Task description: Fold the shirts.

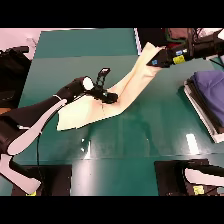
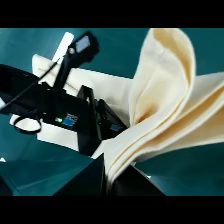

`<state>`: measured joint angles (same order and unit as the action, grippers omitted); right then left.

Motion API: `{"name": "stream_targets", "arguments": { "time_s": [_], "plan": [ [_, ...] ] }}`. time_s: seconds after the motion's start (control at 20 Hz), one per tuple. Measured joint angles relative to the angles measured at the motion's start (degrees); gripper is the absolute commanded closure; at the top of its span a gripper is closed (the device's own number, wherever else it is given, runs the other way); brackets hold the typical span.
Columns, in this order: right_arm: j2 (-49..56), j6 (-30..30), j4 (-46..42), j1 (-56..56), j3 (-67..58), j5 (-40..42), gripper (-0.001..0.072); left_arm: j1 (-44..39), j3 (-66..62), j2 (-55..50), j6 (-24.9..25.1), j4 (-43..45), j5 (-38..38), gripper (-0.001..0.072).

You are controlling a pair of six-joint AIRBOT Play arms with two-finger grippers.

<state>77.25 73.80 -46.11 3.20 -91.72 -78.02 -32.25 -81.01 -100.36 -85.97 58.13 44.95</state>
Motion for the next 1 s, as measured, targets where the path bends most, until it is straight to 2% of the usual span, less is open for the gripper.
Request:
{"name": "stream_targets", "arguments": {
  "time_s": [0.35, 0.6, 0.7, 0.75, 0.8, 0.85, 0.9, 1.0],
  "plan": [
    [1.7, 2.21, 0.02, 9.44, -5.4, 0.39, 0.0695, 2.82, -3.08, 1.01, -1.31, 1.99, 3.76, 0.0684],
    [4.22, 2.64, 0.42, 19.26, -6.01, 5.9, 0.0694, 13.64, -3.93, 13.4, -2.25, 8.87, 7.67, 0.0683],
    [7.39, 2.08, 3.39, 25.11, -6.08, 10.54, 0.068, 19.08, -4.09, 20.22, -2.23, 12.24, 8.68, 0.0683],
    [9.49, 0.87, 5.35, 28.17, -6.25, 13.51, 0.055, 21.35, -4.09, 23.19, -2.23, 13.84, 9.01, 0.0684],
    [12.09, -0.52, 7.39, 31.47, -6.91, 16.92, 0.0345, 23.56, -4.09, 26.16, -2.23, 15.26, 9.51, 0.0684],
    [14.73, -1.64, 8.76, 34.29, -8.11, 19.67, 0.0272, 25.31, -4.13, 28.61, -2.21, 16.28, 9.68, 0.0684],
    [17.68, -2.54, 9.84, 36.92, -9.86, 22.16, 0.0285, 27.06, -4.15, 30.84, -2.19, 17.22, 10.05, 0.0683],
    [22.4, -3.69, 11.13, 39.8, -13.53, 24.33, 0.0429, 29.07, -4.13, 33.79, -2.08, 18.38, 11.26, 0.0684]
  ]
}}
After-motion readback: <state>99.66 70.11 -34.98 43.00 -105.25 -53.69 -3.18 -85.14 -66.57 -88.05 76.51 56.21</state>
